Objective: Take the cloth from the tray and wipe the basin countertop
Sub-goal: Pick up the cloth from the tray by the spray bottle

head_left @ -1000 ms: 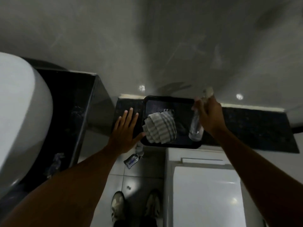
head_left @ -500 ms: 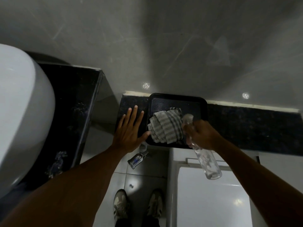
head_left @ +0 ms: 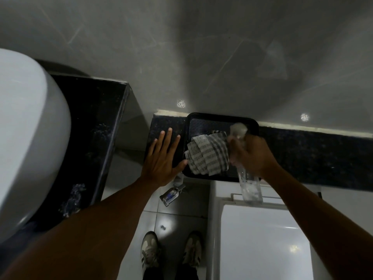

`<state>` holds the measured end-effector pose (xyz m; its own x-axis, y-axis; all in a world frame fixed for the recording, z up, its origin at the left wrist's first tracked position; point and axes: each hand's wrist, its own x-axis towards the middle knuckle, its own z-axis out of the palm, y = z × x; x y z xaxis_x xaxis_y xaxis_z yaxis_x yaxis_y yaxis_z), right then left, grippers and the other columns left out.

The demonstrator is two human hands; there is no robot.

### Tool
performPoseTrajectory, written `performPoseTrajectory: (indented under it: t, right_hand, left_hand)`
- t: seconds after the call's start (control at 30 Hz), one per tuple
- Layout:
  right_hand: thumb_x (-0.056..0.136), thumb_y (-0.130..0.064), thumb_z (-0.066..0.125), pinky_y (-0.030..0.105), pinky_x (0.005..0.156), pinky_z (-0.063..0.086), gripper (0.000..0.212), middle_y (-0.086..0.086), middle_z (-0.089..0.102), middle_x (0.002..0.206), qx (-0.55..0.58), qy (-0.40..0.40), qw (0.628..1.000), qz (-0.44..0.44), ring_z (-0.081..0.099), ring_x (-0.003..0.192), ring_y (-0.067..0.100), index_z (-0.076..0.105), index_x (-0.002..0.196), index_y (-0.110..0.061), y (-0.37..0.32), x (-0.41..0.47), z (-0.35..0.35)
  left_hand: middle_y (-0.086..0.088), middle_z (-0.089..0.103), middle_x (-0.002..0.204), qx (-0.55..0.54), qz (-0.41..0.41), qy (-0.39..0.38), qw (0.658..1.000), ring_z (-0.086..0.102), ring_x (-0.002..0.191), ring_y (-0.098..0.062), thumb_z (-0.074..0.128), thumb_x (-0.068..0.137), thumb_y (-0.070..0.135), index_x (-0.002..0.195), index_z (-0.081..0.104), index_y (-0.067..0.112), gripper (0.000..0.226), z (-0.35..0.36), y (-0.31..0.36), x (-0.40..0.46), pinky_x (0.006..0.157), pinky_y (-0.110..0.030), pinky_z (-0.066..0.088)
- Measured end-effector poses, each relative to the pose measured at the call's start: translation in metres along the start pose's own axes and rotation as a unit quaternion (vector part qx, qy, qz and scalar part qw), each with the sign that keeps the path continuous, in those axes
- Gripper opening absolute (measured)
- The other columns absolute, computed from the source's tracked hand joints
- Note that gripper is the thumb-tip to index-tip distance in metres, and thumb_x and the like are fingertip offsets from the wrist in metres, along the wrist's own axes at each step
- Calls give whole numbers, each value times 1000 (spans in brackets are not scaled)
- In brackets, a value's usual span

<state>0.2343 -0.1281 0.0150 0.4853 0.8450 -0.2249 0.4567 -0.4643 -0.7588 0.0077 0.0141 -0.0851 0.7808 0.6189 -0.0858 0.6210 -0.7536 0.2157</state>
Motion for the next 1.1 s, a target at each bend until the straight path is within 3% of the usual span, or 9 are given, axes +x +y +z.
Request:
performPoseTrajectory:
  t: [0.17, 0.27, 0.4, 0.47, 0.6, 0.73, 0.87, 0.97, 1.1]
  right_hand:
    - [96, -47, 47, 7, 67, 53, 48, -14, 68, 81, 48, 232, 970, -55, 67, 73, -12, 62, 112, -4, 1, 15, -23]
    - [97, -32, 53, 11, 74, 54, 45, -13, 65, 86, 62, 261, 962, -57, 66, 78, -9, 54, 126, 4, 13, 17, -20]
    - [89, -57, 43, 2, 72, 46, 73, 2, 67, 90, 20, 252, 964, -77, 63, 76, 3, 60, 120, 7, 19, 14, -14]
    - [86, -59, 45, 3, 70, 47, 76, 3, 69, 91, 48, 252, 965, -57, 63, 74, -3, 57, 125, 6, 18, 14, -15]
    - [93, -36, 61, 6, 78, 51, 71, -12, 64, 101, 98, 320, 941, -53, 64, 90, -13, 28, 146, -2, 19, 10, -3]
    - [93, -28, 65, 40, 104, 48, 88, 18, 47, 140, 182, 353, 915, -68, 53, 127, 24, 2, 149, -4, 31, -9, 13]
    - [92, -32, 65, 49, 99, 49, 69, 19, 32, 142, 124, 417, 901, 6, 45, 127, 28, 23, 141, -7, 38, -51, 53]
    - [91, -26, 66, 52, 96, 49, 56, 14, 43, 131, 114, 336, 933, 66, 50, 119, 28, 37, 135, -5, 31, -72, 90]
    - [91, -33, 64, 46, 109, 38, 60, 15, 50, 140, 0, 196, 977, 90, 46, 130, 31, 42, 141, -8, 23, -51, 103]
  left_hand:
    - [-13, 7, 163, -1, 2, 3, 1000, 4, 151, -29, 15, 89, 69, 154, 12, 19, 81, 0, 0, 0, 120, -49, 13]
    - [-13, 8, 163, -6, 2, 4, 1000, 5, 150, -29, 14, 89, 69, 154, 15, 19, 82, -1, 1, -1, 120, -49, 13]
    - [-13, 9, 163, -13, 2, 3, 1000, 5, 150, -29, 11, 88, 71, 153, 16, 19, 84, -3, 1, -1, 120, -50, 15]
    - [-13, 10, 163, -17, 4, 3, 1000, 6, 150, -29, 11, 88, 71, 153, 16, 19, 84, -3, 1, 0, 120, -51, 15]
    - [-13, 10, 163, -8, 2, 5, 1000, 6, 150, -29, 13, 88, 72, 153, 17, 20, 83, -1, 0, -1, 120, -50, 15]
    - [-12, 8, 163, 1, 3, -2, 1000, 4, 151, -29, 17, 88, 73, 153, 15, 20, 85, 3, -2, -1, 120, -49, 14]
    - [-12, 1, 164, -33, -1, 5, 999, -2, 151, -28, 21, 87, 73, 154, 8, 17, 88, 0, 1, -1, 122, -47, 7]
    - [-14, -3, 163, -88, 15, 27, 996, -7, 150, -29, 27, 93, 64, 154, 5, 15, 82, 1, 13, -11, 122, -46, 2]
    - [-10, 15, 162, -9, 115, 42, 992, 6, 150, -29, 25, 101, 47, 152, 19, 14, 61, 10, 36, -24, 121, -48, 15]
